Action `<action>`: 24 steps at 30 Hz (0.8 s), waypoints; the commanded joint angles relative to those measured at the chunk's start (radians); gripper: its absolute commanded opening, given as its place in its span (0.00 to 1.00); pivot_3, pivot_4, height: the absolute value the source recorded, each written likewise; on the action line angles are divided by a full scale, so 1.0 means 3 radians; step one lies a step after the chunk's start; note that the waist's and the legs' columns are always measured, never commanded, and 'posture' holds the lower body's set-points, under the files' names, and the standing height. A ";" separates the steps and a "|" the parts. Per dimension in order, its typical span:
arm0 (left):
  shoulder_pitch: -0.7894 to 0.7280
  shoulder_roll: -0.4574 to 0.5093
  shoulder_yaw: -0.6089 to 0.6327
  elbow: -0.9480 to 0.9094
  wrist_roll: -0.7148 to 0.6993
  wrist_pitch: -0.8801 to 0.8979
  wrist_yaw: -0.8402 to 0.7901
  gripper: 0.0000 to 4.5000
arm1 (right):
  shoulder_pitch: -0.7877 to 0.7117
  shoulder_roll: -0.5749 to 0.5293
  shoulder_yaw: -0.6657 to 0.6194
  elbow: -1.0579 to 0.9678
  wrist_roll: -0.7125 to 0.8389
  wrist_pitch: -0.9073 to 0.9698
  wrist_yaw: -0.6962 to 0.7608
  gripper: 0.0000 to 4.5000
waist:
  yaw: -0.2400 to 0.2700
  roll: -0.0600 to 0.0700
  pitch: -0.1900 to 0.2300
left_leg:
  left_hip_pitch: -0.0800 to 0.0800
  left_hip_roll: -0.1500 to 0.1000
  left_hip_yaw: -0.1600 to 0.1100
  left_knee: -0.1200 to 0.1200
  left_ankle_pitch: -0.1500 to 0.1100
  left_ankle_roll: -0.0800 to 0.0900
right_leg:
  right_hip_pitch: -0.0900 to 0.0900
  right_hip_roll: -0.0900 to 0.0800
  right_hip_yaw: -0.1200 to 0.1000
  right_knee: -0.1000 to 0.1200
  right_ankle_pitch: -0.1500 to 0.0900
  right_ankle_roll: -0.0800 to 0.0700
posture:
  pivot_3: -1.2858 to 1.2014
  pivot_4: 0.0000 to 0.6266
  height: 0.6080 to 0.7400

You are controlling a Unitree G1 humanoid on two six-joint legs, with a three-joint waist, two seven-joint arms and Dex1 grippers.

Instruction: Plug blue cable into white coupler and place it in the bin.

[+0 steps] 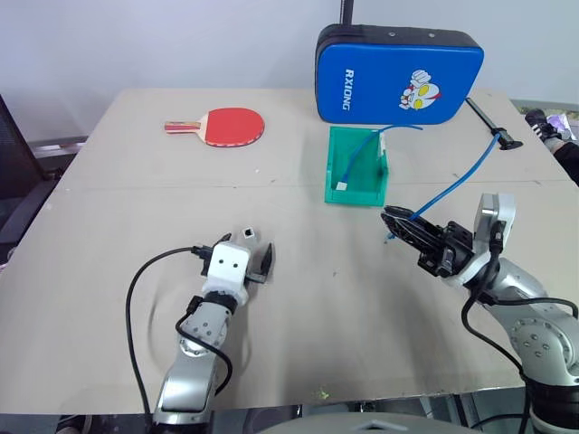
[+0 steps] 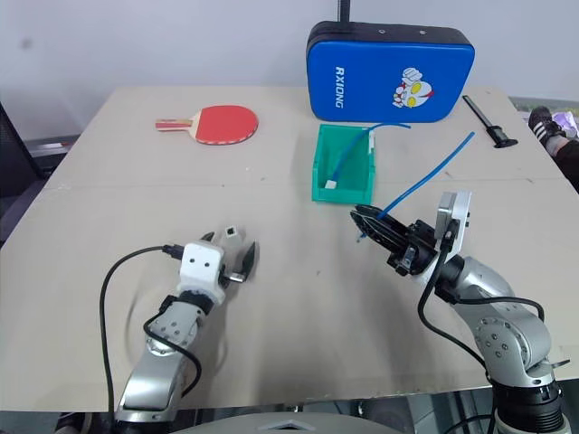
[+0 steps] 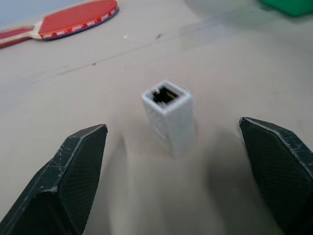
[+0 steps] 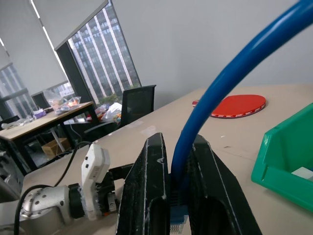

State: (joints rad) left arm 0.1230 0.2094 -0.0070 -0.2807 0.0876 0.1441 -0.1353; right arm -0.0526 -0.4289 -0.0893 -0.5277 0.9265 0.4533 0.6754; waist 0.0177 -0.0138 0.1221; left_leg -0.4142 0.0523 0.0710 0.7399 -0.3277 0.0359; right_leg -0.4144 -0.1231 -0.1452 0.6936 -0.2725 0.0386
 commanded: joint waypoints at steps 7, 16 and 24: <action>-0.0167 -0.0137 -0.0023 0.0284 0.0062 -0.0062 0.0190 0.27 | -0.0008 0.0035 -0.0059 -0.0200 0.0038 -0.0027 -0.0139 0.00 | 0.0000 0.0001 -0.0003 | 0.0002 0.0000 -0.0002 0.0001 0.0000 0.0000 | 0.0001 0.0000 -0.0001 0.0005 0.0000 0.0000 | 0.52 0.24 0.41; -0.0359 -0.0089 -0.0151 0.0382 -0.0272 -0.0150 -0.0318 0.08 | -0.0179 0.0076 0.0004 -0.0124 -0.0079 -0.0056 -0.0170 0.00 | 0.0010 0.0003 -0.0004 | 0.0002 0.0000 -0.0003 0.0001 0.0000 0.0000 | 0.0002 0.0000 -0.0003 0.0005 0.0000 0.0000 | 0.52 0.24 0.41; -0.1064 -0.0100 -0.0631 0.0644 -0.0600 -0.0318 -0.1240 0.08 | -0.0654 0.0358 0.0545 0.0078 -0.0968 -0.0270 -0.0466 0.00 | -0.0011 0.0001 -0.0004 | -0.0005 -0.0010 0.0000 0.0005 0.0001 -0.0001 | 0.0001 0.0002 -0.0004 0.0002 0.0000 0.0000 | 0.52 0.24 0.41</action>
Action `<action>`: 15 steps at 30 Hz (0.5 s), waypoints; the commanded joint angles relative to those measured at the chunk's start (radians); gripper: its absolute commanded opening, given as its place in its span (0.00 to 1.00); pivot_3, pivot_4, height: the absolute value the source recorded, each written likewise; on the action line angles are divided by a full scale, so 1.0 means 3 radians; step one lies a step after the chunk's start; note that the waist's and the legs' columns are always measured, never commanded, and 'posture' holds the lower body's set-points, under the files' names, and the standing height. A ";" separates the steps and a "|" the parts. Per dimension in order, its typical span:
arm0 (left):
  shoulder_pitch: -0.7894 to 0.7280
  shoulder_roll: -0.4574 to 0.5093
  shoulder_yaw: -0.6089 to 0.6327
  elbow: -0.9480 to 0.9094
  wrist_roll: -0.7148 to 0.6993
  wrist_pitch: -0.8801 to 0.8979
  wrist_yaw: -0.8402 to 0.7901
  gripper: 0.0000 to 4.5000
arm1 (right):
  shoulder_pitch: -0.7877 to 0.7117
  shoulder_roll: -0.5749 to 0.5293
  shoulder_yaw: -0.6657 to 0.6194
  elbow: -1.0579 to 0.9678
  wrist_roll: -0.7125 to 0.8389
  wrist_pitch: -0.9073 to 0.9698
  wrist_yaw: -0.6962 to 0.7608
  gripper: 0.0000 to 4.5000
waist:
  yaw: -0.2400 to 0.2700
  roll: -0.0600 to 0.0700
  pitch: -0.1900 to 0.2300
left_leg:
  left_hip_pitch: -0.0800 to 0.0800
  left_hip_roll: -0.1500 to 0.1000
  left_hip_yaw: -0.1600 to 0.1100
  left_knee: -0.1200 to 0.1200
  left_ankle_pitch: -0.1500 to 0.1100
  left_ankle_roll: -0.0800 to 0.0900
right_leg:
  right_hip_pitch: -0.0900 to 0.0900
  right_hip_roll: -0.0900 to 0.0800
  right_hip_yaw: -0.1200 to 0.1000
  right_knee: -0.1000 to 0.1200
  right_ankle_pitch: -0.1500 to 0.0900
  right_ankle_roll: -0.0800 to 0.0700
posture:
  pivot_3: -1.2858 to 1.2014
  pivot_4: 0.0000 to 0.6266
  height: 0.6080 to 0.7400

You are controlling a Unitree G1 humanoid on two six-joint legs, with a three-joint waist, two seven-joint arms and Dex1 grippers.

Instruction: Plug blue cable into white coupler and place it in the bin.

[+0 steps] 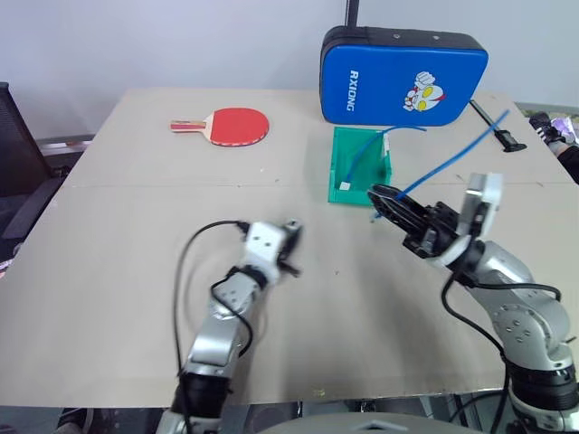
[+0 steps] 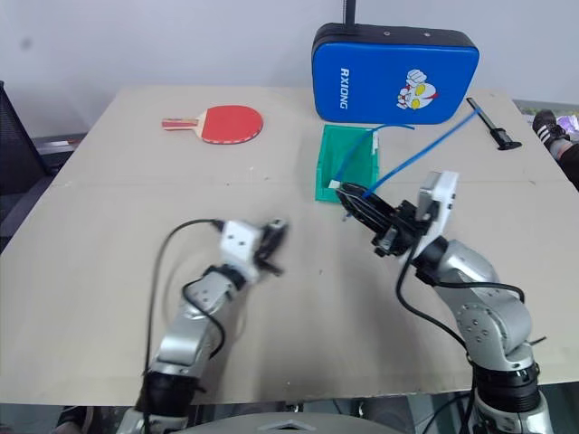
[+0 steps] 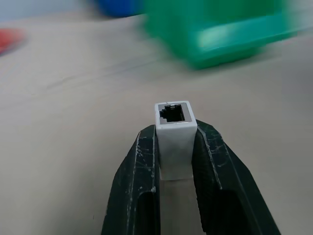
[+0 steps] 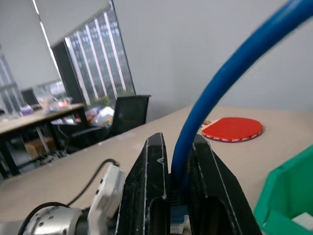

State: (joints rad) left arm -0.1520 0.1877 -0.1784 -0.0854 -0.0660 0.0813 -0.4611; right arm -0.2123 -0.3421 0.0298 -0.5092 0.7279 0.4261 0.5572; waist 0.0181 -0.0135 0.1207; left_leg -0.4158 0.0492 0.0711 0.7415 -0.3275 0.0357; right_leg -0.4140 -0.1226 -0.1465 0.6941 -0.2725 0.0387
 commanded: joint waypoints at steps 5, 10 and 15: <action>-0.0281 -0.0094 -0.0184 0.0016 0.0049 -0.0280 -0.0105 0.08 | -0.0379 0.0277 0.0477 0.0304 -0.0978 -0.0491 -0.0223 0.00 | -0.0036 0.0002 0.0002 | 0.0004 -0.0006 0.0002 -0.0011 0.0002 -0.0004 | -0.0001 0.0000 -0.0004 -0.0001 0.0000 0.0002 | 0.52 0.24 0.41; -0.0243 -0.0093 -0.0229 -0.0041 0.0131 -0.0445 -0.0071 0.08 | -0.0523 0.0437 0.0646 0.0666 -0.1481 -0.0885 -0.0295 0.00 | -0.0017 0.0002 0.0002 | 0.0005 -0.0006 -0.0001 -0.0004 0.0004 -0.0006 | 0.0000 -0.0001 -0.0003 0.0000 -0.0001 0.0003 | 0.52 0.24 0.41; -0.0252 -0.0075 -0.0188 -0.0052 0.0110 -0.0491 -0.0064 0.08 | -0.0535 0.0517 0.0629 0.0837 -0.1602 -0.1005 -0.0256 0.00 | -0.0018 0.0002 0.0002 | 0.0003 -0.0006 -0.0001 0.0000 0.0004 -0.0006 | 0.0000 -0.0001 0.0000 0.0001 -0.0001 0.0003 | 0.52 0.24 0.41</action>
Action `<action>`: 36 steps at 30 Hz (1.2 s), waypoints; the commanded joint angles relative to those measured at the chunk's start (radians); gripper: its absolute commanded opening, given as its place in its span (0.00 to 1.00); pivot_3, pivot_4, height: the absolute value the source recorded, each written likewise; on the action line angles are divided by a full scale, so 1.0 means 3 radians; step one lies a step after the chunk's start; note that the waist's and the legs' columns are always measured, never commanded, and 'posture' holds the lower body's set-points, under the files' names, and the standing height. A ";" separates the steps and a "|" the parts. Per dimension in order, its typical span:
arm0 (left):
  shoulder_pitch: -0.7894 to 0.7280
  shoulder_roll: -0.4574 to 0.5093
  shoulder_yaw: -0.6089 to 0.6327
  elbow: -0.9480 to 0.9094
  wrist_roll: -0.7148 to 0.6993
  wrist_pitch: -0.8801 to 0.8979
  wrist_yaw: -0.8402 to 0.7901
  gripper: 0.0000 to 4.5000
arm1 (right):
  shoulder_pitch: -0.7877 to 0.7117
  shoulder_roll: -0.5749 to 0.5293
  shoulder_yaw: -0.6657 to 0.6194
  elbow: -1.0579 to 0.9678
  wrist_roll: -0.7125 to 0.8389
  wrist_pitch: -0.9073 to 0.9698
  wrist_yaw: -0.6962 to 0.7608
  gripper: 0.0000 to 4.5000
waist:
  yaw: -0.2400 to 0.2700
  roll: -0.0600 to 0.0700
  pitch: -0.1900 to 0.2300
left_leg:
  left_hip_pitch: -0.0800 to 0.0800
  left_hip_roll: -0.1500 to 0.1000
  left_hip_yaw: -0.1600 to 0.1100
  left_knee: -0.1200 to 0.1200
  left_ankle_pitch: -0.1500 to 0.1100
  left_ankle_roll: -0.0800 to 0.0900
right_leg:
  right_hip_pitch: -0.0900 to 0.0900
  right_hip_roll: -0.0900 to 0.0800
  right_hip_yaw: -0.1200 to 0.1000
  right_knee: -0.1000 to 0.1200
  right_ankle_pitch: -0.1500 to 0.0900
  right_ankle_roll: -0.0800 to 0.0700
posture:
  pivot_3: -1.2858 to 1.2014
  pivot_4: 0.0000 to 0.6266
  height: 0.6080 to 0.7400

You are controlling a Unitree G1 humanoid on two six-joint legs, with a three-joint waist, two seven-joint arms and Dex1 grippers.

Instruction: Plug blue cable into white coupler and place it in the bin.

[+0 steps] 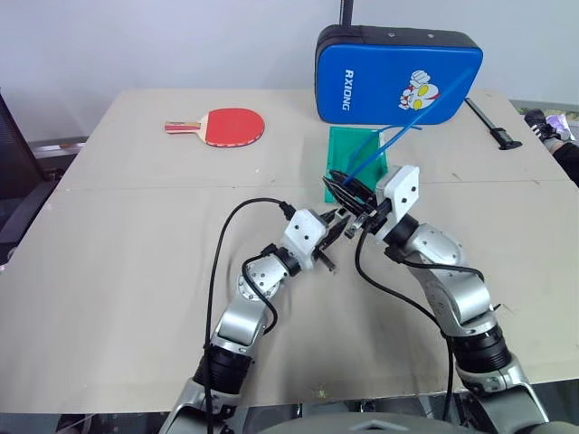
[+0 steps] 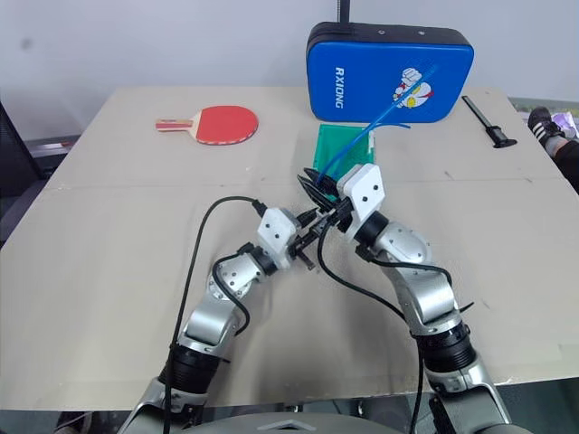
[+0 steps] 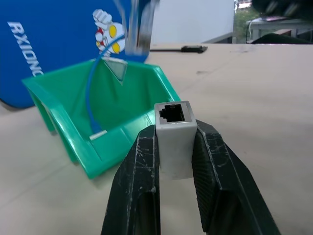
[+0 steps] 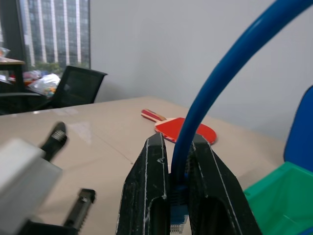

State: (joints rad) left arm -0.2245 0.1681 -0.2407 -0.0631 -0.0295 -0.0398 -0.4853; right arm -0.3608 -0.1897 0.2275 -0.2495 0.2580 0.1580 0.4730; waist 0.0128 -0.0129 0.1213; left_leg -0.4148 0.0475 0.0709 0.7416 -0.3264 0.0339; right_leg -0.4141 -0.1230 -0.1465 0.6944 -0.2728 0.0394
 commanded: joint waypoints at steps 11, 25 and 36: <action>0.0017 -0.0004 0.0018 -0.0161 -0.0006 -0.0068 0.0053 0.08 | 0.0108 -0.0073 -0.0006 -0.0078 -0.0069 -0.0025 0.0180 0.00 | -0.0005 0.0000 0.0000 | 0.0000 0.0000 0.0000 -0.0001 0.0000 0.0000 | 0.0000 0.0000 -0.0001 0.0000 0.0000 0.0000 | 0.52 0.24 0.41; 0.0044 -0.0030 -0.0010 -0.0210 -0.0013 -0.0016 0.0042 0.08 | 0.0094 -0.0052 0.0112 -0.0069 -0.0298 0.0208 0.0109 0.00 | -0.0004 0.0001 0.0000 | 0.0000 0.0001 0.0000 -0.0002 0.0000 0.0000 | -0.0001 0.0000 -0.0002 0.0000 0.0000 0.0000 | 0.52 0.24 0.41; 0.0054 -0.0070 0.0007 -0.0239 -0.0083 0.0035 0.0039 0.08 | 0.0123 -0.0061 0.0182 -0.0015 -0.0355 0.0278 0.0157 0.00 | -0.0005 0.0001 0.0001 | 0.0000 0.0001 0.0000 -0.0002 0.0000 0.0000 | -0.0001 0.0000 -0.0002 0.0000 0.0000 0.0000 | 0.52 0.24 0.41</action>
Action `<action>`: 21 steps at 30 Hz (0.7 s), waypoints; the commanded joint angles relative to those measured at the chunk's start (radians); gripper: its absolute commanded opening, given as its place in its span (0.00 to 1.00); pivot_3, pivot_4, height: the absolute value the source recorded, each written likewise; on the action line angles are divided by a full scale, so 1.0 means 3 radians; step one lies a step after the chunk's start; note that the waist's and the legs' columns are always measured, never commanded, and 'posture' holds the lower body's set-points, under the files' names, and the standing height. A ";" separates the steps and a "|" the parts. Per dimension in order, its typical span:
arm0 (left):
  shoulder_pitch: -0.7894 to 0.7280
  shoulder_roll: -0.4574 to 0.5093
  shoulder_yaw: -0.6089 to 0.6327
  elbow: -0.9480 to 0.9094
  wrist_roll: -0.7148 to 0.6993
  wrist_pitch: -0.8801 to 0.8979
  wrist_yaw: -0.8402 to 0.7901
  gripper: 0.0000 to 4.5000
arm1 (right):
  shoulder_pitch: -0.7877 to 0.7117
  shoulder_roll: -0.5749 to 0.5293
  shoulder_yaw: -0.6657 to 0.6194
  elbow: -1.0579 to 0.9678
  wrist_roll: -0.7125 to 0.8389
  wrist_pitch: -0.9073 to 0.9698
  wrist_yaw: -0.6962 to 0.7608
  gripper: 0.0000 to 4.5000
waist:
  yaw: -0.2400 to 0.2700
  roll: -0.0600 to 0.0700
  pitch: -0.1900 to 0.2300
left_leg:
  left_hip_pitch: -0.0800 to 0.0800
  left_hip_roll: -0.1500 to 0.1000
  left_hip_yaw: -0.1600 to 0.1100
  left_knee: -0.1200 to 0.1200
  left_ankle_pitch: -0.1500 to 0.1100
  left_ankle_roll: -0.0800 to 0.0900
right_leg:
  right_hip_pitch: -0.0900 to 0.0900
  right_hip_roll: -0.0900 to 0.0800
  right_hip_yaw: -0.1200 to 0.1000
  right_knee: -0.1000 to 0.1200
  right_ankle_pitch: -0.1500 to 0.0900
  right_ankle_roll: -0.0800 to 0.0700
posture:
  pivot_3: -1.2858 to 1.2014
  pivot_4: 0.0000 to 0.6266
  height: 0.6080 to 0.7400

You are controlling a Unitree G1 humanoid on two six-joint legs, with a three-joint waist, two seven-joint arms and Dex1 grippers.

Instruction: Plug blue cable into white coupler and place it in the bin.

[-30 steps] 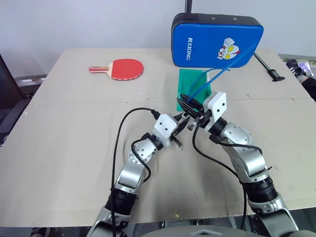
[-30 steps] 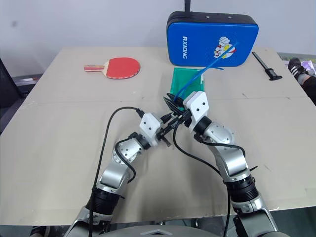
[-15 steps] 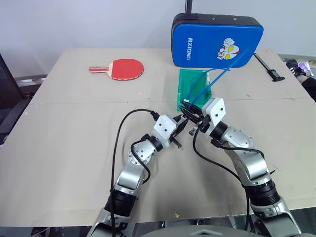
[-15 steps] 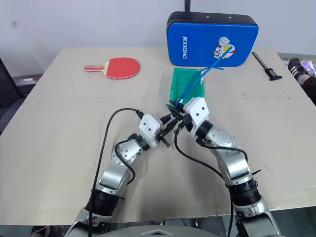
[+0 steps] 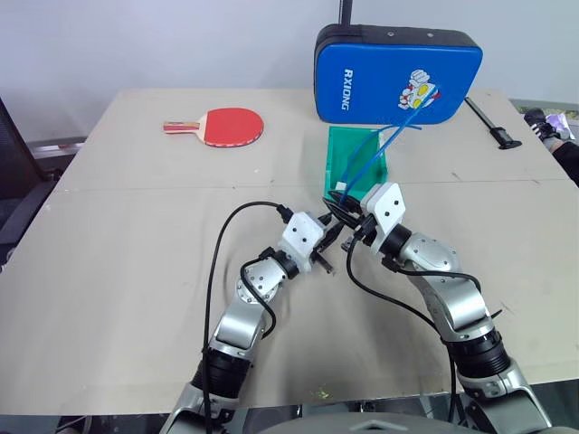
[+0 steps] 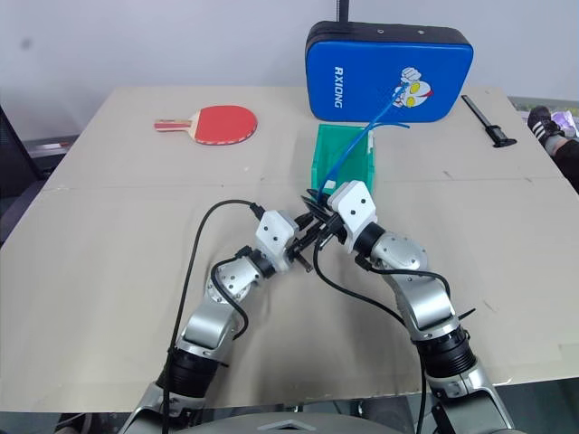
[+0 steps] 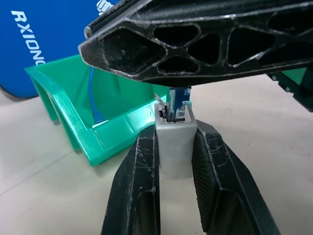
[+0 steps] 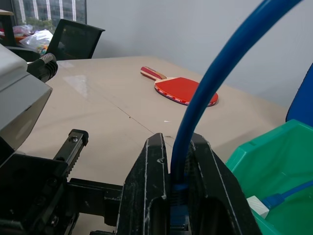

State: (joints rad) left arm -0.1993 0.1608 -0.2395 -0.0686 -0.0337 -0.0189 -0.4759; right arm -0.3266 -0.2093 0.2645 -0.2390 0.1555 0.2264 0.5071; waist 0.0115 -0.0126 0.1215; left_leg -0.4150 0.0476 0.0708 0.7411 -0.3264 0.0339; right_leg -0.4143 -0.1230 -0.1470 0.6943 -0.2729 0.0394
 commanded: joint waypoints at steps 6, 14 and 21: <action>-0.0047 -0.0068 0.0008 -0.0150 -0.0169 0.0157 -0.0063 0.08 | 0.0098 0.0104 -0.0066 0.0126 0.0039 0.0400 -0.0123 0.00 | 0.0001 0.0000 0.0000 | 0.0000 0.0000 0.0000 0.0000 0.0000 0.0000 | 0.0000 0.0000 0.0000 0.0000 0.0000 0.0000 | 0.52 0.24 0.41; -0.0227 -0.0091 0.0116 0.0569 -0.0203 0.0018 -0.0177 0.08 | 0.0250 0.0222 0.0001 0.0789 -0.0004 0.0117 -0.0022 0.00 | 0.0005 0.0001 -0.0003 | 0.0004 -0.0001 0.0000 0.0001 0.0000 0.0000 | 0.0002 0.0000 0.0001 0.0002 0.0000 0.0000 | 0.52 0.24 0.41; -0.0262 -0.0067 0.0125 0.0847 -0.0178 -0.0175 -0.0206 0.08 | 0.0277 0.0193 0.0086 0.1028 -0.0026 0.0171 0.0127 0.00 | 0.0003 0.0011 -0.0046 | 0.0016 0.0005 -0.0003 0.0003 0.0000 0.0001 | 0.0011 0.0001 0.0002 0.0006 0.0000 -0.0001 | 0.52 0.24 0.41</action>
State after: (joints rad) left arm -0.2504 0.1477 -0.2364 0.1808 -0.0783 -0.0369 -0.5522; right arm -0.2888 -0.1357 0.2392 -0.0042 0.1651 0.2146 0.5082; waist 0.0125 -0.0091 0.1076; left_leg -0.4099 0.0498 0.0699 0.7419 -0.3263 0.0342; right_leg -0.4109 -0.1228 -0.1463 0.6963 -0.2730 0.0392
